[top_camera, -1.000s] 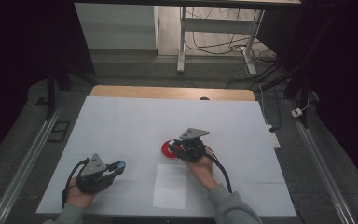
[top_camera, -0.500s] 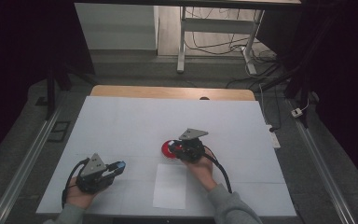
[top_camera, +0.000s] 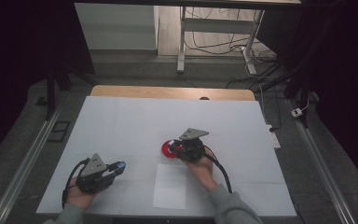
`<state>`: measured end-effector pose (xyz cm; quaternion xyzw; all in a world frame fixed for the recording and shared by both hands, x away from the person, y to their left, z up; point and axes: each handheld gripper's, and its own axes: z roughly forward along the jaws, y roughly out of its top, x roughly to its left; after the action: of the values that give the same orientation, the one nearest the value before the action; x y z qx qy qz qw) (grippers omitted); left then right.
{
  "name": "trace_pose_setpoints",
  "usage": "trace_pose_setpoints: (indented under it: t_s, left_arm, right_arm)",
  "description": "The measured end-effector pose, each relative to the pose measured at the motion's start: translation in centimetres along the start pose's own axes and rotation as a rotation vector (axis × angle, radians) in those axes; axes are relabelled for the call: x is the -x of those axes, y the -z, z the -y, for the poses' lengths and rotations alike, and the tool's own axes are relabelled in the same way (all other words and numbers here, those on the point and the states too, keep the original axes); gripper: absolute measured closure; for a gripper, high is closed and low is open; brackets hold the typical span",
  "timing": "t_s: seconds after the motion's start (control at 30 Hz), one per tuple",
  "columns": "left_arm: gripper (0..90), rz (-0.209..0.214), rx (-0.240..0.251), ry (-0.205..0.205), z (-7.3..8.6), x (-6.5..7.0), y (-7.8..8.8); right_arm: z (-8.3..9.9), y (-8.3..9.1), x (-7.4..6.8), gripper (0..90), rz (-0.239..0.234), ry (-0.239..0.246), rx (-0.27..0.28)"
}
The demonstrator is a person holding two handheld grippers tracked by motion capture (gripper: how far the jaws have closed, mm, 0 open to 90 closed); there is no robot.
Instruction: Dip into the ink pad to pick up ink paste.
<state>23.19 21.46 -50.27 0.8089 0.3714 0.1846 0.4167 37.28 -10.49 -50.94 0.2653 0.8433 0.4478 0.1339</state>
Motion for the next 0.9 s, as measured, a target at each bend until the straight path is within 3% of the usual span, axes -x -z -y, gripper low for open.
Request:
trace_pose_setpoints:
  t_s: [0.9]
  left_arm:
    - [74.2,-0.001,0.003,0.003,0.02,-0.11,0.10]
  right_arm:
    - [-0.30,0.77,0.32,66.6,-0.003,-0.016,0.040]
